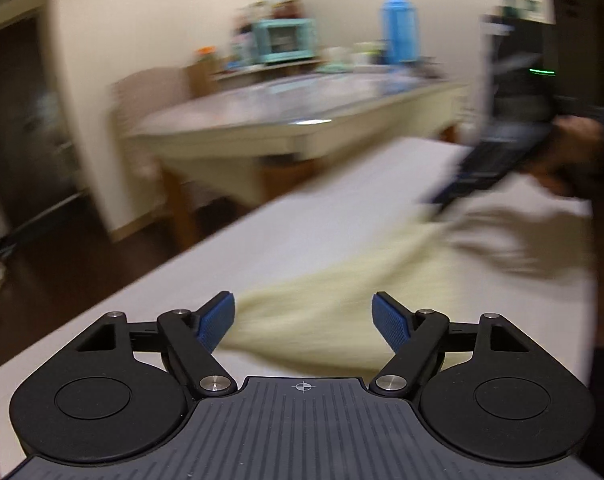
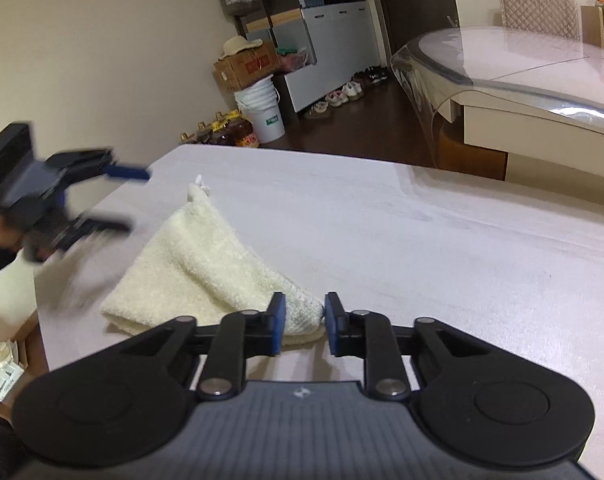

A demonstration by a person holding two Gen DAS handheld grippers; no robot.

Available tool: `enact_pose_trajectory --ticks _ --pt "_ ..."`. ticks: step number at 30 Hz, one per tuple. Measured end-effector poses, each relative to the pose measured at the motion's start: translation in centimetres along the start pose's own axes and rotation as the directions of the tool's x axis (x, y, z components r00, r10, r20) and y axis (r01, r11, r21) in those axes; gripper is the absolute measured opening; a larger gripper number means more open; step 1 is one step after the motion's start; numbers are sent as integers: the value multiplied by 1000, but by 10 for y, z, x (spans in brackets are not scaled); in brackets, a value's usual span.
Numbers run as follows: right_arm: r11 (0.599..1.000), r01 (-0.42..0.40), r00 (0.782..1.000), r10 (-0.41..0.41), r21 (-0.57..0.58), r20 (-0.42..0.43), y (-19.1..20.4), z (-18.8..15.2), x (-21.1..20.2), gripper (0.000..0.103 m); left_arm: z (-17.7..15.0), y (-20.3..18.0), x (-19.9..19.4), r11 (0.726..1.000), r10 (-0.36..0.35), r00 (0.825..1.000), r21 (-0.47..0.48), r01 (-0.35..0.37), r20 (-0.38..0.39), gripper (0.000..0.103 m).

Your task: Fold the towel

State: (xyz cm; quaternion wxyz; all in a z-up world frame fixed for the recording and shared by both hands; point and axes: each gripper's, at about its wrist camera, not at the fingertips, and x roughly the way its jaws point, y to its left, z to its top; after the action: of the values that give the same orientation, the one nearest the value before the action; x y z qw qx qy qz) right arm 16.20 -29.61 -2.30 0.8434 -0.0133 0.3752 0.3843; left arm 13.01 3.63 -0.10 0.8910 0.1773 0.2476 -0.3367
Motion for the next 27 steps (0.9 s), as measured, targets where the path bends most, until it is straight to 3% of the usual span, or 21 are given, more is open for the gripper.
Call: enact_pose_trajectory --ticks 3,5,10,14,20,24,27 --pt "1000 -9 1000 9 27 3 -2 2 -2 20 5 -46 9 987 -70 996 142 78 -58 56" --pt "999 -15 1000 14 44 14 -3 2 -6 20 3 -57 19 980 -71 993 178 87 -95 43" --pt "999 -18 1000 17 35 17 1 3 -8 20 0 -54 32 986 -75 989 137 93 -127 31" --pt "999 -23 1000 22 43 22 -3 6 -1 20 -1 -51 36 985 -61 987 151 84 -148 7" --pt "998 6 999 -9 69 43 -10 12 7 19 -5 -65 36 963 -75 985 245 113 -158 4" --pt "997 28 1000 -29 72 9 -12 13 18 20 -8 -63 36 964 -74 985 241 111 -156 4" --pt "997 66 998 -67 45 14 -9 14 17 29 -8 -62 36 967 -76 986 229 109 -152 5"
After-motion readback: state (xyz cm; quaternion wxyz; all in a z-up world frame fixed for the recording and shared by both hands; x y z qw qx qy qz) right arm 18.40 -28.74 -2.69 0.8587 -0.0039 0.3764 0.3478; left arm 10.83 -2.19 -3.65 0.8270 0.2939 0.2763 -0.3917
